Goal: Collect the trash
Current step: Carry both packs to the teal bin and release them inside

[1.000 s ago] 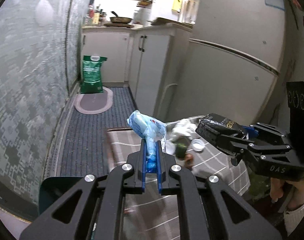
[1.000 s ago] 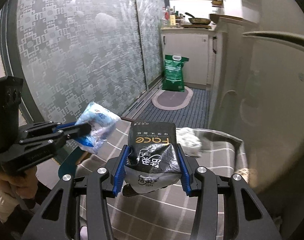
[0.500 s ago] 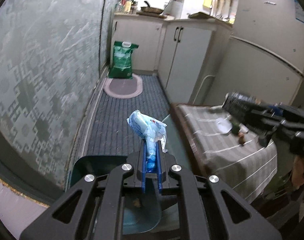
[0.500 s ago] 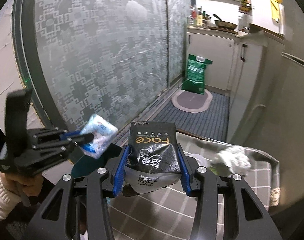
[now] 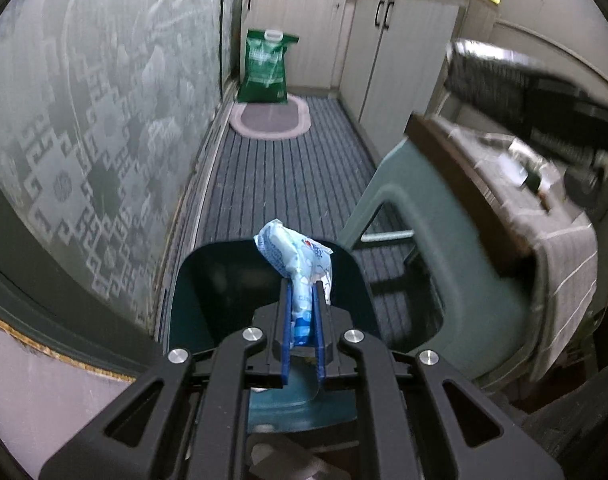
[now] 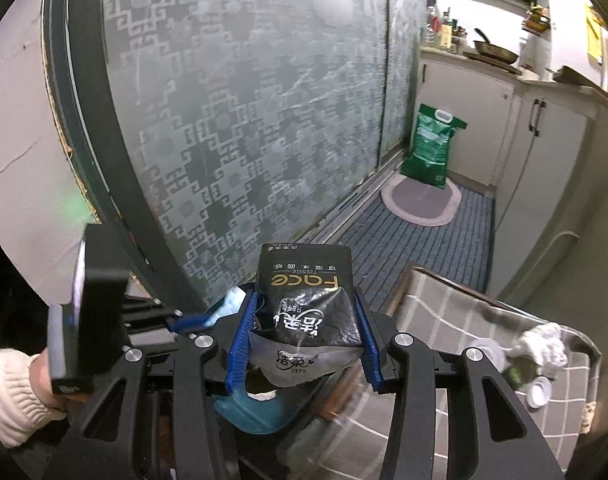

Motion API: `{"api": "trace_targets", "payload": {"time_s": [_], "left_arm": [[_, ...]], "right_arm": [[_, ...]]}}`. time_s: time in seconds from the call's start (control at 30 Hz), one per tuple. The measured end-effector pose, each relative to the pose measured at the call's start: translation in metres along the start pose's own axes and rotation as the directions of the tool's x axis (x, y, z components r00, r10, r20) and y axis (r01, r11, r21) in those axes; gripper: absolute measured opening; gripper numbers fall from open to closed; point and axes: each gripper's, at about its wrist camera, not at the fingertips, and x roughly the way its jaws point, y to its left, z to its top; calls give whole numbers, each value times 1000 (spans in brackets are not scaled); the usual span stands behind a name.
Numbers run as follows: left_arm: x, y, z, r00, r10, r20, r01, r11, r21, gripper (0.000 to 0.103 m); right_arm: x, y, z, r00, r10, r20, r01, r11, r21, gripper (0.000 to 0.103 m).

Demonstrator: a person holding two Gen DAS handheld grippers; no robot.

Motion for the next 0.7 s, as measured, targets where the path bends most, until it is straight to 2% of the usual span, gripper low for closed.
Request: {"api": "trace_targets", "payload": {"time_s": [0.17,0.3,0.37,0.7], "left_arm": [[17,13,-16,997,17,-70,-17,1000,4,13],[21,23,-23,996,29,-88,-30,1000,-6,25],[17,27,-23,996,36,-79,-38,999,-13,32],[-22,43,-19,998,70,-2,-70,997,-34,30]], "right_arm": [[19,13,2,999,1,-49,-1,1000,-7,46],[40,22,0,994,4,-106,-5,1000,-5,46],[50,27,-2,992,2,-130,-4,1000,-8,46],[100,48,-16,971,-2,-241,-5,1000,-28,46]]}}
